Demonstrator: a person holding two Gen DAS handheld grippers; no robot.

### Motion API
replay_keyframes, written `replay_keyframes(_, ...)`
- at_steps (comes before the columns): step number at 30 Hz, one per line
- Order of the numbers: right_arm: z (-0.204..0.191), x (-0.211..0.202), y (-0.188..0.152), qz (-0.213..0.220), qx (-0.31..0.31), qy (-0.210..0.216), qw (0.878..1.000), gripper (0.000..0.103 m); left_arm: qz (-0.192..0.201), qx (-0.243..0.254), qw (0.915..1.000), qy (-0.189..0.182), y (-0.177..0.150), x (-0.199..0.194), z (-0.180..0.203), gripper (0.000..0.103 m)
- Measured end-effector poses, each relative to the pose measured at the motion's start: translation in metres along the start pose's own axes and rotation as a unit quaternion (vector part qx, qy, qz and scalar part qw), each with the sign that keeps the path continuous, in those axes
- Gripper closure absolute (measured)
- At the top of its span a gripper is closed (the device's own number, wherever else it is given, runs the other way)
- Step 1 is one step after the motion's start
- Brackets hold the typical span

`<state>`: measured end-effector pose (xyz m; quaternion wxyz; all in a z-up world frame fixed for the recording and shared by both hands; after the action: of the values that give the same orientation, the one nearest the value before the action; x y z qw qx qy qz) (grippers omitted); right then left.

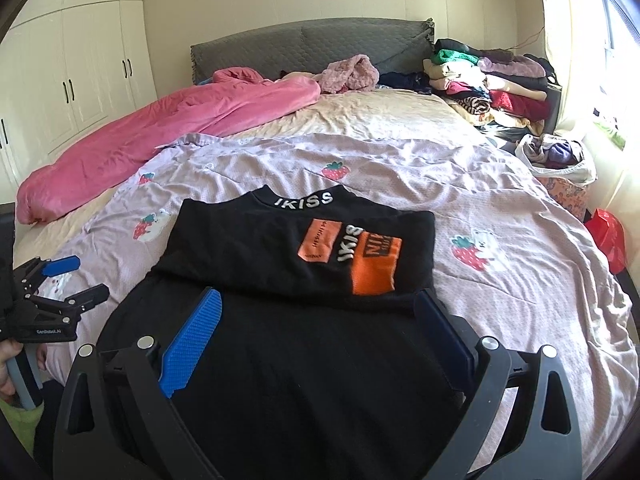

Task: Fold small clothes
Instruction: 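Move both open tools toward the hem of the black sweatshirt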

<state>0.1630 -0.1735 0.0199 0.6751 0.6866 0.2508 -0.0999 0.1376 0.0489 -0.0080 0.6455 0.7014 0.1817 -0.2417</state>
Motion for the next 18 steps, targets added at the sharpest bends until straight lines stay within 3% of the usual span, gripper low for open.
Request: replay_keyframes(18,0.028,-0.031,-0.034,-0.024,0.001,-0.028,0.999,0.007,-0.012,-0.003,0.9996,0.027,-0.028,-0.029,-0.014,0.009)
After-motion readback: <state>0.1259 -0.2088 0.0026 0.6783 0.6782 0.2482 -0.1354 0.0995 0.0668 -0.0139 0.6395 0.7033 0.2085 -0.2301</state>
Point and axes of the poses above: each gripper's, at about its wrist camera, not at the fingertips, and x roughly the way its jaws point, z to its right, y to its top, the point moved 2 cm from there along x, roughly the way its jaws point, and after that the axes turned 11 degrees about z, right-handed, at the moved point
